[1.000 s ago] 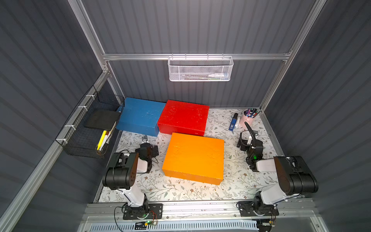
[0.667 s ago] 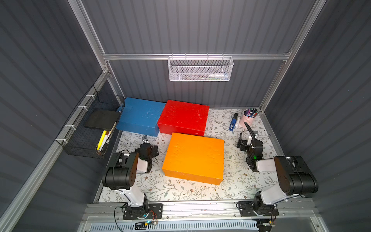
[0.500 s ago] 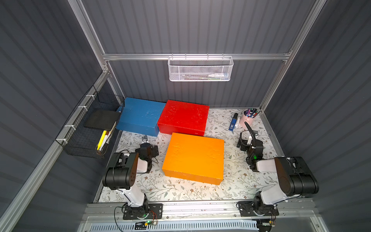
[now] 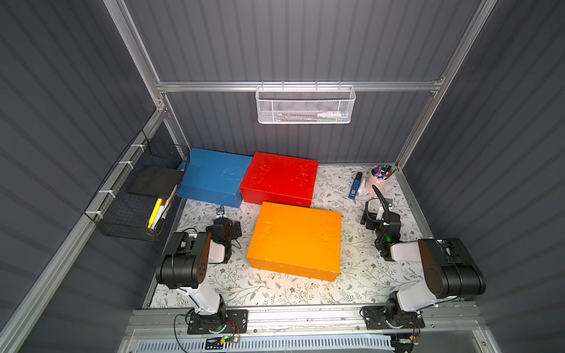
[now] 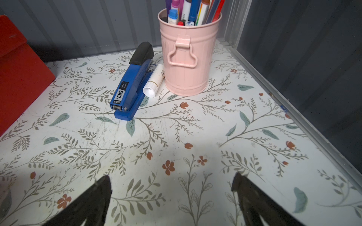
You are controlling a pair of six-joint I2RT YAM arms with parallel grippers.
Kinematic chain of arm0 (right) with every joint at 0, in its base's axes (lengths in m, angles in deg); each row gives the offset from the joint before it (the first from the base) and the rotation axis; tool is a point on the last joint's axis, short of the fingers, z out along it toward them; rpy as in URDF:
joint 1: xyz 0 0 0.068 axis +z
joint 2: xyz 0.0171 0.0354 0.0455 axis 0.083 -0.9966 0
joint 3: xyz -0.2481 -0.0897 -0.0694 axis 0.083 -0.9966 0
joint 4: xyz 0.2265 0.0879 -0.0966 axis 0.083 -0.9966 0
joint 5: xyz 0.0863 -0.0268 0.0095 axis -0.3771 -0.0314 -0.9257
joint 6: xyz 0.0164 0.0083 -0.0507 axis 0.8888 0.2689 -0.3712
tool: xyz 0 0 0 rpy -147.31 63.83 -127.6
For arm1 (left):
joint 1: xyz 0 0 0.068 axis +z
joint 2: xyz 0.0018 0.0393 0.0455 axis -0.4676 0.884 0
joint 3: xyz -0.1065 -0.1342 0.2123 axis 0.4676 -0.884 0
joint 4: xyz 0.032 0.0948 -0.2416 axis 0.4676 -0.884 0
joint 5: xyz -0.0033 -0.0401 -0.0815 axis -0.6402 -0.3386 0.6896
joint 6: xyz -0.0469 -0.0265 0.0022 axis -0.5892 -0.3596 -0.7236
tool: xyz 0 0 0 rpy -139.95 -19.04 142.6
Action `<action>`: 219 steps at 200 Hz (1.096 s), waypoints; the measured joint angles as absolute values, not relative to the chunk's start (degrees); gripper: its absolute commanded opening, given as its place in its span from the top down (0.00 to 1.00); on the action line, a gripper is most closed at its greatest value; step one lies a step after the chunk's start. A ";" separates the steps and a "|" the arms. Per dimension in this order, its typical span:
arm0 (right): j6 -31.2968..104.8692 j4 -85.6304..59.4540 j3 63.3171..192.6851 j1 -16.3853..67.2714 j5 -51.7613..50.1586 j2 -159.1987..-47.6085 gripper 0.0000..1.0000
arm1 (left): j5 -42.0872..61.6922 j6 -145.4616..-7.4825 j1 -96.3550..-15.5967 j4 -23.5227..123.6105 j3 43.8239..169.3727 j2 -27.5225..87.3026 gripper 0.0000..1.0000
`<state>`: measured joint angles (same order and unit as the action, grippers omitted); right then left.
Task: Stack the shoeboxes
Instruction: Adjust the shoebox at the center of the board.
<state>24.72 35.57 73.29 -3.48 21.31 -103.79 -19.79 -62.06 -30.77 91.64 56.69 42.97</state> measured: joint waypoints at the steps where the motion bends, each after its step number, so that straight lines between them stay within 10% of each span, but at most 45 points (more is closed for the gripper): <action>1: 24.72 35.57 73.29 -3.48 21.31 -103.79 0.01 | -19.79 -62.04 -30.77 91.64 56.69 42.97 0.01; 63: 26.73 16.83 83.63 -1.38 27.78 -96.21 0.01 | -21.04 -62.91 -31.32 78.37 57.55 32.81 0.01; 170: 50.49 -23.23 90.47 -1.38 29.09 -44.93 0.01 | -2.83 -73.45 -31.58 47.47 72.41 12.52 0.01; 219: 53.09 -25.90 90.67 0.76 19.93 -49.83 0.01 | 1.10 -82.17 -31.58 38.20 74.97 3.52 0.01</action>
